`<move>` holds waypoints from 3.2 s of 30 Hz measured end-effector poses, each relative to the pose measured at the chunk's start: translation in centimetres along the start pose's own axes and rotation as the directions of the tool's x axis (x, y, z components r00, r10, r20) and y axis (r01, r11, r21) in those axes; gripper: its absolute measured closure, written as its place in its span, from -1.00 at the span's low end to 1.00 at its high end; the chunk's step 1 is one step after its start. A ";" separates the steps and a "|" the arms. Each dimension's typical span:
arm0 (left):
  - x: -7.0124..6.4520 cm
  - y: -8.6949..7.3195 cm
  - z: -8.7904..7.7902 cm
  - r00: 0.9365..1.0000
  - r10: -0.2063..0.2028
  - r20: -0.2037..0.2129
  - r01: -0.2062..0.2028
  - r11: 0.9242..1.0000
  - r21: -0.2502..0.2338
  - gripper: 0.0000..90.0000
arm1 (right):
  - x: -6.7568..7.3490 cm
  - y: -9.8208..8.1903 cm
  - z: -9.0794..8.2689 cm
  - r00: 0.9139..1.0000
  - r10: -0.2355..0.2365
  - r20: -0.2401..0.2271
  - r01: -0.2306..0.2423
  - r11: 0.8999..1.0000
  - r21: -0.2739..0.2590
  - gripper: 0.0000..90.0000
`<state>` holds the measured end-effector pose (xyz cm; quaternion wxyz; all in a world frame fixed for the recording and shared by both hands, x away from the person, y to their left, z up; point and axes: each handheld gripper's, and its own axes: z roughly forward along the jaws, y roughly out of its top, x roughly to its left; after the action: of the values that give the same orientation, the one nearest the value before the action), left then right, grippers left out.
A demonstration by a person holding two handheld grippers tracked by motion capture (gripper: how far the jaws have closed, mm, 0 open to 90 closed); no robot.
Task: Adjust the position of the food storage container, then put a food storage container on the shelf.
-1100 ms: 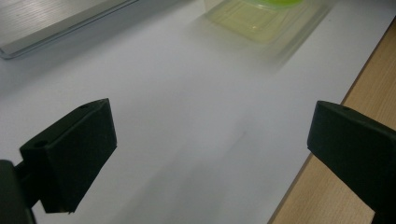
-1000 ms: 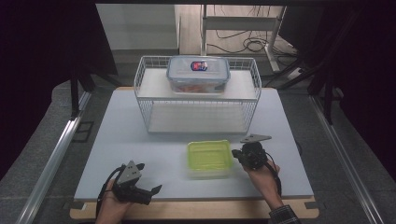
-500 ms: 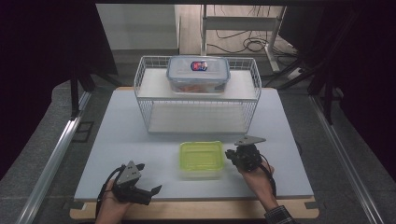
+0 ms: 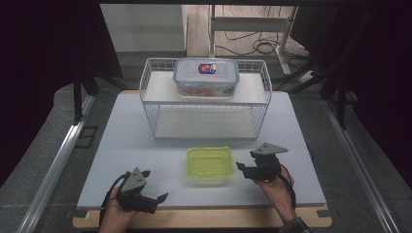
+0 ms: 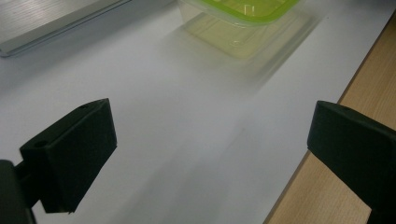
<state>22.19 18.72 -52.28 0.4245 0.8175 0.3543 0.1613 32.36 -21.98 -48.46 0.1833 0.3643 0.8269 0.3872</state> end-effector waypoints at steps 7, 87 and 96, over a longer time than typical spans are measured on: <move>0.0 0.0 0.0 1.000 0.004 0.000 -0.004 1.000 0.006 -0.97 | -0.1 -0.6 -0.2 1.000 0.012 -0.017 -0.012 1.000 -0.001 -0.72; -0.1 0.0 -0.1 1.000 0.008 -0.006 -0.008 1.000 -0.003 -0.97 | -2.3 0.9 4.4 0.649 0.652 -0.393 -0.627 0.751 0.209 0.79; 0.0 0.0 -0.2 1.000 0.005 -0.009 -0.005 1.000 -0.006 -0.97 | -2.0 2.4 2.8 0.655 0.626 -0.422 -0.624 0.764 0.164 0.79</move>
<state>22.11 18.85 -52.21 0.4248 0.8165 0.3535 0.1670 36.44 -21.03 -48.33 -0.1596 0.5258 0.6705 0.4985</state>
